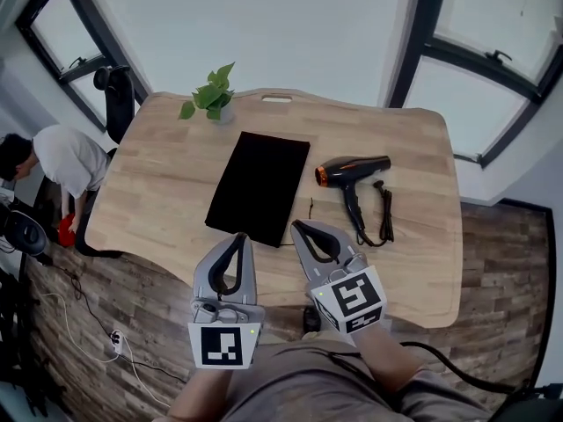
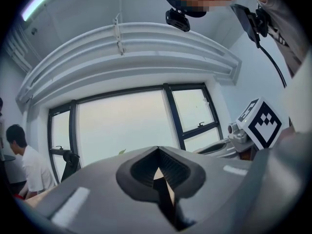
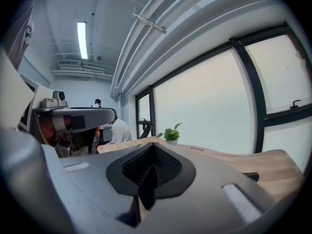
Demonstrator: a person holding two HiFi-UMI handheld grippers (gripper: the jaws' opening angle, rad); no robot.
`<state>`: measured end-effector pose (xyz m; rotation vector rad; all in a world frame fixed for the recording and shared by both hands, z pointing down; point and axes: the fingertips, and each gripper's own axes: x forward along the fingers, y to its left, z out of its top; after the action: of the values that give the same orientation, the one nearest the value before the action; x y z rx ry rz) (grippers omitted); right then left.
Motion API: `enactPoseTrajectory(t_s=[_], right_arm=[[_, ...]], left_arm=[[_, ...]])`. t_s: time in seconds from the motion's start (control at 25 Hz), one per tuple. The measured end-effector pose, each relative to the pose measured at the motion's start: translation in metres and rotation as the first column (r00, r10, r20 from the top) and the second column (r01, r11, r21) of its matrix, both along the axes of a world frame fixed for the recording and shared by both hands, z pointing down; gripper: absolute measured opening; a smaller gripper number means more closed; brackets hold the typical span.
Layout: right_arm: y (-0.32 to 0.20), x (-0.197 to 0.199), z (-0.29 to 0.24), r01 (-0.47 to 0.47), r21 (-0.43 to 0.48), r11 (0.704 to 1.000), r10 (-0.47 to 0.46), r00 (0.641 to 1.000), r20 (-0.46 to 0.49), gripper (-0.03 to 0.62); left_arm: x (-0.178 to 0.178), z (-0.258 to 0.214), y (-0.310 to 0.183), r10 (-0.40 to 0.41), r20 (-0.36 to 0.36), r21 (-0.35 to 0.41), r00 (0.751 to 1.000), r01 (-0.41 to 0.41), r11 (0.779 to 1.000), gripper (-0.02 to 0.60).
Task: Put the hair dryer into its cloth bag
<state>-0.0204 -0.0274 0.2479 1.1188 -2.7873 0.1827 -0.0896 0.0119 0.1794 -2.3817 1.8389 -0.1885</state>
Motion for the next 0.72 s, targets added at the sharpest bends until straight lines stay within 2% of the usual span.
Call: enactPoseTrajectory(t_s=[0.24, 0.72], right_arm=[[-0.018, -0.016, -0.006, 0.03, 0.025, 0.999, -0.031, 1.0, 0.006, 0.026], [-0.068, -0.063, 0.036, 0.0, -0.07, 0.998, -0.004, 0.998, -0.07, 0.028]], left_arm=[[-0.017, -0.002, -0.014, -0.028, -0.003, 0.018, 1.0, 0.028, 0.999, 0.0], [-0.079, 0.036, -0.07, -0.022, -0.037, -0.075, 0.999, 0.019, 0.997, 0.0]])
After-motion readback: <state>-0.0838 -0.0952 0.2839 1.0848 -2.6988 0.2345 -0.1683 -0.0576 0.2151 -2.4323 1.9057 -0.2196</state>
